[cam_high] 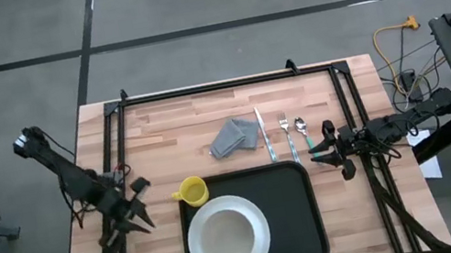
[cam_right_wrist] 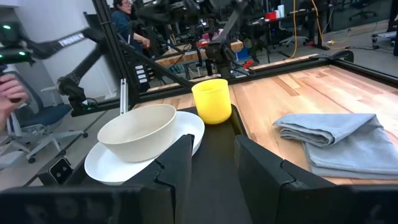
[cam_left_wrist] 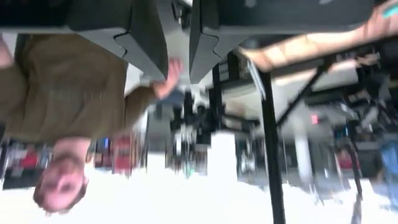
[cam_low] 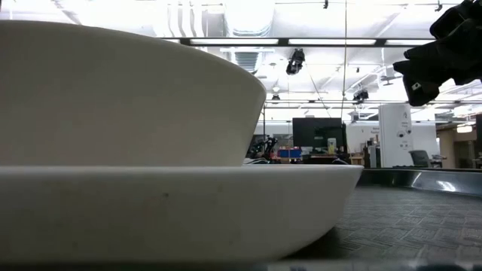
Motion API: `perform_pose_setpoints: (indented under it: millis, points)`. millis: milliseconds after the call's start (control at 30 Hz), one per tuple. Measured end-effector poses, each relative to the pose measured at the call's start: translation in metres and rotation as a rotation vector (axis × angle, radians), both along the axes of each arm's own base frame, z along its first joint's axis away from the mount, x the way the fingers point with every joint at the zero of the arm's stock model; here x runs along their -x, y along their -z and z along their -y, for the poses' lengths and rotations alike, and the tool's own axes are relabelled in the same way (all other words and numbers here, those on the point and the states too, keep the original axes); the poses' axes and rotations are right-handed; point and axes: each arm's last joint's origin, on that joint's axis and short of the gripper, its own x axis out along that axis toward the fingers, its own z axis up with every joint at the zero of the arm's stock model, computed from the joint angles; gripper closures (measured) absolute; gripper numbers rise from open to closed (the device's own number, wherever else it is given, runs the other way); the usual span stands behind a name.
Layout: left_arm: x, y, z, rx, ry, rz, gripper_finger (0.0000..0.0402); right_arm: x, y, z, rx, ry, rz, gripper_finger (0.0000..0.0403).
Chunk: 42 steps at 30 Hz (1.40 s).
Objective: Set up tray
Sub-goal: Put the gray napkin on the black serving tray to the right of the white plate
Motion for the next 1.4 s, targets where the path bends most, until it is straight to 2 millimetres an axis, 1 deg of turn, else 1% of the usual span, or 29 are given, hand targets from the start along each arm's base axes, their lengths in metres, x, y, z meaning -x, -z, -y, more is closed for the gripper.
perform_pose_setpoints:
  millis: [167, 233, 333, 433, 700, 967, 1167, 1400]
  points:
    - [0.018, 0.018, -0.015, 0.124, 0.002, 0.134, 0.0354, 0.000, 0.000, 0.000, 0.000, 0.000, 0.000, 0.0291]
    - [0.023, 0.022, -0.020, 0.157, 0.003, 0.169, 0.0354, 0.000, 0.000, 0.000, 0.000, 0.000, 0.000, 0.0291]
    - [0.026, 0.033, -0.023, 0.157, 0.007, 0.164, 0.0354, 0.000, 0.000, 0.000, 0.000, 0.000, 0.000, 0.0291]
    - [0.029, 0.034, -0.025, 0.170, 0.007, 0.179, 0.0354, 0.000, 0.000, 0.000, 0.000, 0.000, 0.000, 0.0291]
    - [0.030, 0.038, -0.026, 0.140, -0.002, 0.190, 0.0354, 0.000, 0.000, 0.000, 0.000, 0.000, 0.000, 0.0291]
    - [0.026, 0.057, -0.022, 0.048, -0.020, 0.190, 0.0354, 0.000, 0.000, 0.000, 0.000, 0.000, 0.000, 0.0291]
    - [0.025, 0.060, -0.022, 0.045, -0.024, 0.188, 0.0354, 0.000, 0.000, 0.000, 0.000, 0.000, 0.000, 0.0291]
    - [0.023, 0.066, -0.021, -0.009, -0.026, 0.160, 0.0354, 0.000, 0.000, 0.000, 0.000, 0.000, 0.000, 0.0291]
